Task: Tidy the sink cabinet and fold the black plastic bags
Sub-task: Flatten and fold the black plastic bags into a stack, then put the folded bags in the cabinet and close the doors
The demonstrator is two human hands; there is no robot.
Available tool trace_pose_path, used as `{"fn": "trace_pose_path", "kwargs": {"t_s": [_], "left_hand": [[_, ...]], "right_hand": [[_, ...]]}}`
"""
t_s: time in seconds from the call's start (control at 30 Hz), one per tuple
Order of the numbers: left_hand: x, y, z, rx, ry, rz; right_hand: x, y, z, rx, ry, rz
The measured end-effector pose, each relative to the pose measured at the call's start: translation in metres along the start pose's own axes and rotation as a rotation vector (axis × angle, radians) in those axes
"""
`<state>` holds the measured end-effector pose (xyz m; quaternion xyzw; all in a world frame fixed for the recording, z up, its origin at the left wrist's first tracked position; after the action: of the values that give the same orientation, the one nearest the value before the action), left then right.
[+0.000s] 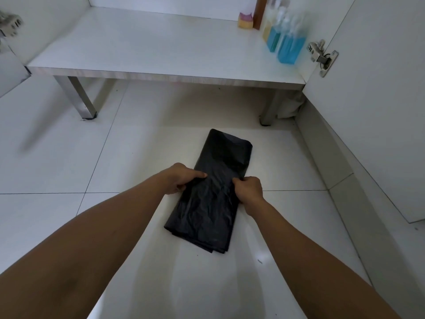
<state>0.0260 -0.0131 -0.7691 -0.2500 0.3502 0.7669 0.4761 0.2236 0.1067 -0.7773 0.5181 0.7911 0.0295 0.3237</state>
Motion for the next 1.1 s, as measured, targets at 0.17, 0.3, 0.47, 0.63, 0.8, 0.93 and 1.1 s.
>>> {"fn": "trace_pose_path", "kwargs": {"t_s": [0.17,0.3,0.47,0.63,0.8,0.93,1.1], "left_hand": [[-0.007,-0.019,0.002,-0.118,-0.02,-0.149],[-0.014,-0.035,-0.003,-0.209,0.03,-0.294],[-0.016,-0.038,0.003,-0.255,-0.033,-0.313],[-0.043,-0.03,0.031,-0.336,-0.185,-0.442],[-0.08,0.004,0.063,-0.341,-0.329,-0.513],[-0.106,0.063,0.093,-0.421,-0.414,-0.39],[-0.139,0.151,0.13,-0.572,-0.493,-0.244]], "right_hand": [[-0.002,0.001,-0.001,-0.028,0.039,-0.009],[-0.001,0.001,0.0,-0.037,0.052,-0.029],[-0.005,0.007,-0.001,0.008,0.044,-0.043],[-0.017,-0.002,-0.008,0.453,-0.153,-0.275],[-0.037,-0.002,-0.101,0.727,-0.022,-0.514],[-0.05,-0.004,-0.202,0.659,0.148,-0.505],[-0.072,-0.032,-0.347,0.631,0.335,-0.529]]}}
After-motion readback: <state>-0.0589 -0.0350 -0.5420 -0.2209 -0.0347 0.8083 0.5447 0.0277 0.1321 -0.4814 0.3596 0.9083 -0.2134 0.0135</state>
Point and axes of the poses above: each hand's wrist, its own x-axis towards the middle knuckle, its own y-axis out of the back of the hand, z = x × y, the point moved 9 cm from there along x, towards the middle knuckle, and after that the axes turned 2 degrees about -z, right-handed, at the moved point
